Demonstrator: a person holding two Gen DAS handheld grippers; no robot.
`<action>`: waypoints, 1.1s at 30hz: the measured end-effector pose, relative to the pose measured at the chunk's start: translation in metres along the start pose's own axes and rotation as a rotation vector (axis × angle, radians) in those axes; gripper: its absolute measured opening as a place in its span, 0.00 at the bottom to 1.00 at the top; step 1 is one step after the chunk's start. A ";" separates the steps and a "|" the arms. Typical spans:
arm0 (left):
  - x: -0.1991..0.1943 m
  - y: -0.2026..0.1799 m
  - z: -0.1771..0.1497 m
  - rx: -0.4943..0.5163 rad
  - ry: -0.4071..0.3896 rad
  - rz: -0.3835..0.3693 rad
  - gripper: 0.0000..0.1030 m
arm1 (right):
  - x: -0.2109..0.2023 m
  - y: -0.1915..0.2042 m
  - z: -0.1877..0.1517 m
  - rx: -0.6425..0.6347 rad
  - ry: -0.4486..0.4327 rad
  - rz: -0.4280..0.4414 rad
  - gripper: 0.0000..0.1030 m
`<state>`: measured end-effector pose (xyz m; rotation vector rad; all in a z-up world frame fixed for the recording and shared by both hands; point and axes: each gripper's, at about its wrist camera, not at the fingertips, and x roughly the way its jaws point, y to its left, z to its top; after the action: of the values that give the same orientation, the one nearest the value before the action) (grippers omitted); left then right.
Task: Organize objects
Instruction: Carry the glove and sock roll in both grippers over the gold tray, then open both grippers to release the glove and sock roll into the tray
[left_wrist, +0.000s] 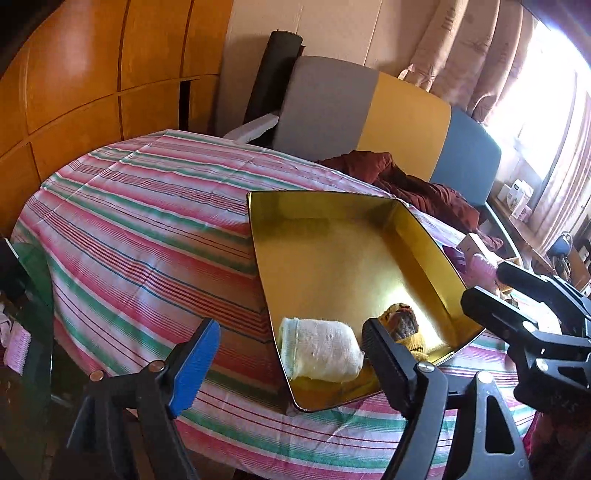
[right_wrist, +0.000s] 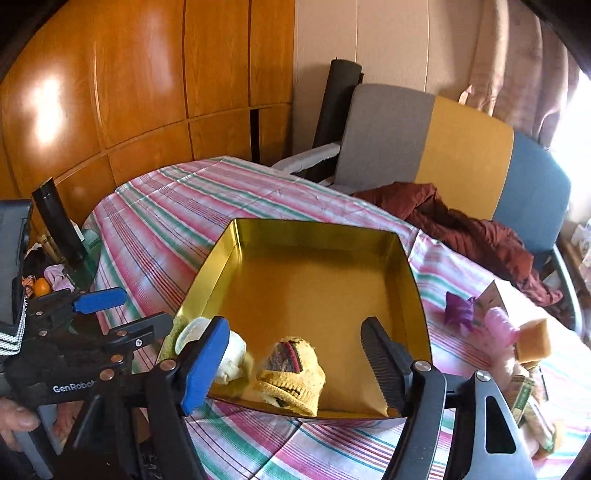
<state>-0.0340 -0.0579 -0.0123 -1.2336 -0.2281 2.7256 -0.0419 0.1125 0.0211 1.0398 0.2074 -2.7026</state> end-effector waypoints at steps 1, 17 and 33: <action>-0.001 0.000 0.001 -0.003 -0.004 0.002 0.78 | -0.003 0.002 0.001 -0.007 -0.006 -0.010 0.74; -0.009 -0.002 0.004 0.001 -0.010 -0.007 0.78 | -0.024 0.009 0.005 -0.021 -0.054 -0.051 0.77; -0.015 -0.018 0.007 0.041 -0.020 -0.002 0.78 | -0.025 -0.004 0.002 0.004 -0.060 -0.065 0.80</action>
<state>-0.0284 -0.0436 0.0067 -1.1958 -0.1749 2.7275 -0.0263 0.1203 0.0401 0.9677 0.2291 -2.7885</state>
